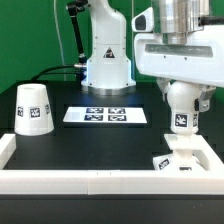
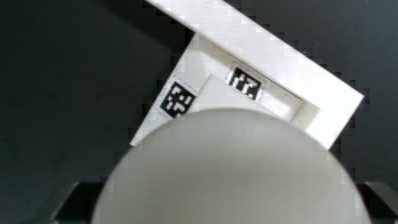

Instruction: Assemble lamp

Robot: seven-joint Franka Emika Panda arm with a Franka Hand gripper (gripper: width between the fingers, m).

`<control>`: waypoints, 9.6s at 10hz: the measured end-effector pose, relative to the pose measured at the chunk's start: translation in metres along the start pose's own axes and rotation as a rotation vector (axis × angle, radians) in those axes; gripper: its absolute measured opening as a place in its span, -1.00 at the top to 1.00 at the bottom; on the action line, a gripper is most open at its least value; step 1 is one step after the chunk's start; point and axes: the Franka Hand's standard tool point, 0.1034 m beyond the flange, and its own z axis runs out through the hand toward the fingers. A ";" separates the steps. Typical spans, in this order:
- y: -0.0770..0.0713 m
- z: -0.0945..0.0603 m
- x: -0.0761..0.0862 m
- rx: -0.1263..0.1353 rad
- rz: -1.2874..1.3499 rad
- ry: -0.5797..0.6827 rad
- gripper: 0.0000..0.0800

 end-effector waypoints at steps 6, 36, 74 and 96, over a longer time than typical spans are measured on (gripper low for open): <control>-0.003 0.000 0.000 0.014 -0.431 0.019 -0.75; -0.013 0.003 0.007 -0.194 -2.113 0.145 -0.44; -0.007 0.003 0.002 0.039 -0.282 0.024 -0.75; -0.012 0.005 0.009 -0.220 -2.413 0.029 -0.75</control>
Offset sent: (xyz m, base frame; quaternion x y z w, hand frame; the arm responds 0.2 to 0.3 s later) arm -0.0060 -0.0036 -0.0003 0.0192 0.0283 -0.1397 0.9896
